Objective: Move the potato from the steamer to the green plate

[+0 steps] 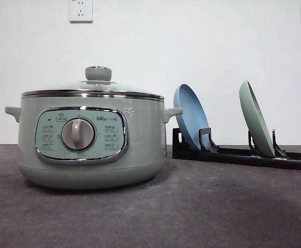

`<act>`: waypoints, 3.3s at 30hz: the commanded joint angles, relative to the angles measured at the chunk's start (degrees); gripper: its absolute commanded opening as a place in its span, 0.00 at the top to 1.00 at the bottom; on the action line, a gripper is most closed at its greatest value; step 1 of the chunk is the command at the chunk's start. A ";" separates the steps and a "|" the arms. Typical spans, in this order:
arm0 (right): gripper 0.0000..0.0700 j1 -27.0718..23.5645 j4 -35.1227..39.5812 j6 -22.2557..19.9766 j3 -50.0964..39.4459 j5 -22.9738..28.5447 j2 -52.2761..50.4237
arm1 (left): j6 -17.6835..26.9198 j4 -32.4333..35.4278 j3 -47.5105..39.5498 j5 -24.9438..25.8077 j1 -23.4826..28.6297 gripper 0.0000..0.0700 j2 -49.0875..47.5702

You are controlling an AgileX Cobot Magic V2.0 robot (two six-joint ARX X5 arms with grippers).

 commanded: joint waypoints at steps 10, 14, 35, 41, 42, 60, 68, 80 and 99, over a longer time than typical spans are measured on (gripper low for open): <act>0.99 -0.02 -5.31 -1.25 24.71 -11.17 17.83 | 6.53 -7.92 25.52 4.81 -2.54 0.99 16.61; 0.99 0.04 -6.16 -5.03 32.65 -14.38 23.84 | 11.23 -11.74 33.39 9.72 -2.54 0.99 22.79; 0.99 10.34 -27.18 -25.65 52.19 -22.01 39.96 | 20.55 -21.66 46.25 20.85 -7.13 0.99 38.51; 0.99 14.93 -30.32 -31.47 52.17 -21.70 40.68 | 20.52 -22.57 46.25 20.85 -8.09 0.96 38.49; 0.99 15.09 -30.34 -31.44 52.17 -21.73 40.70 | 20.55 -23.05 46.23 20.83 -8.13 0.96 38.45; 0.00 15.30 -33.69 -24.92 52.15 -21.77 47.07 | 20.61 -26.27 46.25 20.83 -9.99 0.00 38.51; 0.00 15.30 -33.26 -24.52 52.15 -21.92 47.84 | 20.57 -26.25 46.25 20.83 -9.99 0.00 38.51; 0.00 15.17 -27.08 -21.13 52.20 -19.66 53.91 | 20.59 -26.18 46.25 20.83 -9.99 0.00 39.56; 0.00 8.25 -26.80 -16.37 73.90 -11.41 86.33 | 22.08 -26.12 46.23 20.76 -11.98 0.00 40.01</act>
